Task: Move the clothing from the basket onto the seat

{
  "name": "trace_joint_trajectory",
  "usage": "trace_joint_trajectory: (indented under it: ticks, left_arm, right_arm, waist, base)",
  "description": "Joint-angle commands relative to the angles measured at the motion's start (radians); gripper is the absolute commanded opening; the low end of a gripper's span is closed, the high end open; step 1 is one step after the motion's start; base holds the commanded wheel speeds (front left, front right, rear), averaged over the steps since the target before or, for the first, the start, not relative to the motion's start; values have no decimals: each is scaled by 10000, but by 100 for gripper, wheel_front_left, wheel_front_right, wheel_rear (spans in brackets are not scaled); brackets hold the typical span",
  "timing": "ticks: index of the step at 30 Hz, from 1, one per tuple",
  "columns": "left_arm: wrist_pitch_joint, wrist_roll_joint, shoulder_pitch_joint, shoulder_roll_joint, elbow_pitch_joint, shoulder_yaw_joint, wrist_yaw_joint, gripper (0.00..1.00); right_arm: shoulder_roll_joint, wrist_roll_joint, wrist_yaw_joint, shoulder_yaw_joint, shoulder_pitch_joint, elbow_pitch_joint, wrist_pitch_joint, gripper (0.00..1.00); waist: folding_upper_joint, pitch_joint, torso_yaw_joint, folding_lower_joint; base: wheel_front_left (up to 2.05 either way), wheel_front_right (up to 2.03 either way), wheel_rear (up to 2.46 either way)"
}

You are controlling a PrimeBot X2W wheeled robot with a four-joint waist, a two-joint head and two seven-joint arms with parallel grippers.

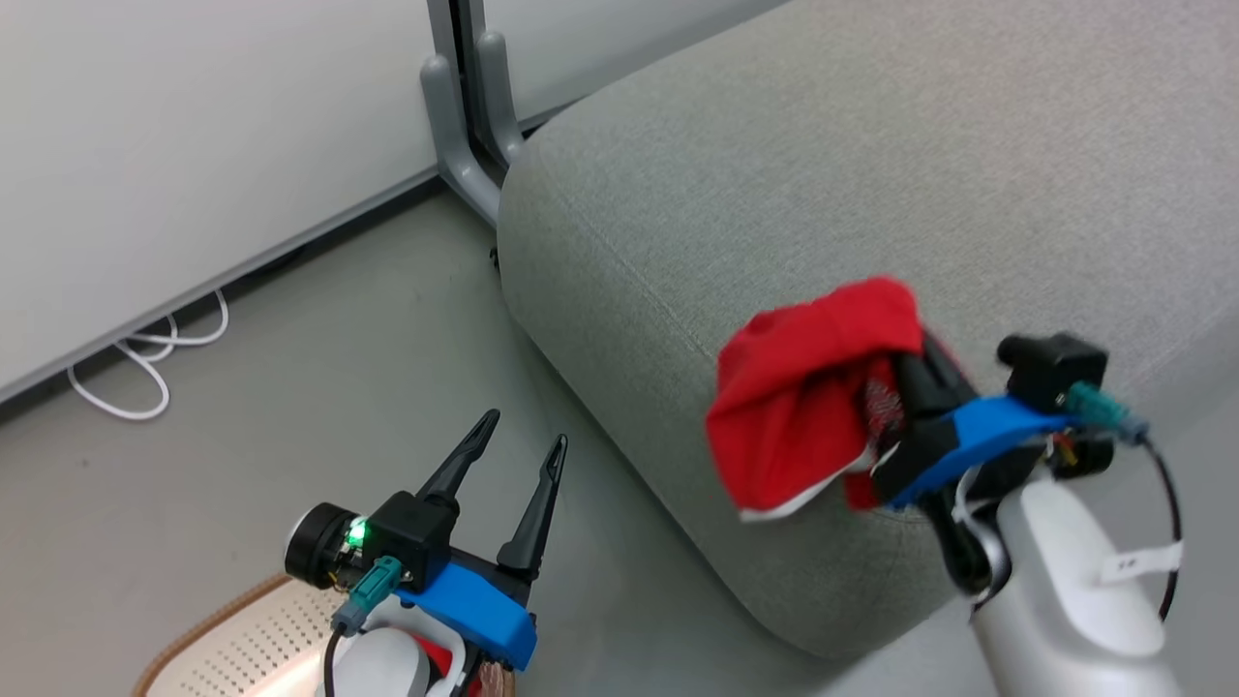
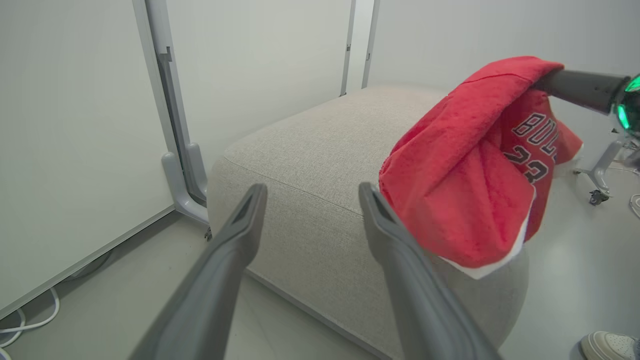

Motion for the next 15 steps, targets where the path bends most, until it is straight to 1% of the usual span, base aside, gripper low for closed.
trace_joint_trajectory:
  ticks: [1, 5, 8, 11, 12, 15]
  left_arm:
    - [-47, 77, -226, 88, -80, 13, -11, 100]
    - [-48, 161, -362, 270, -236, -84, -11, 100]
    - [-48, 230, -617, 426, -333, -237, -11, 100]
    - [-48, 250, -868, 570, -473, -323, -11, 100]
    - [-48, 260, -1052, 663, -597, -370, -11, 100]
    - [-48, 355, -1433, 808, -824, -479, -12, 100]
  right_arm:
    - [-9, -88, 5, -155, -317, 11, -19, 0]
    - [-9, -668, 5, -1080, -1281, 82, -172, 0]
    - [-225, -1124, 5, -1698, -2022, 203, -140, 0]
    - [-654, -1655, 5, -2273, -2747, 340, -139, 0]
    - [-950, -1973, 5, -2607, -3204, 454, -151, 0]
    - [-1487, -2237, 3, -3141, -3878, 562, -247, 0]
  waist:
    - [0, 313, 169, 0]
    - [0, 821, 414, 0]
    - [0, 1257, 663, 0]
    - [0, 1735, 960, 0]
    - [0, 2066, 1169, 0]
    - [0, 2661, 1526, 0]
  base:
    - [0, 0, 0]
    - [0, 0, 0]
    - [0, 0, 0]
    - [0, 0, 0]
    - [0, 0, 0]
    - [0, 0, 0]
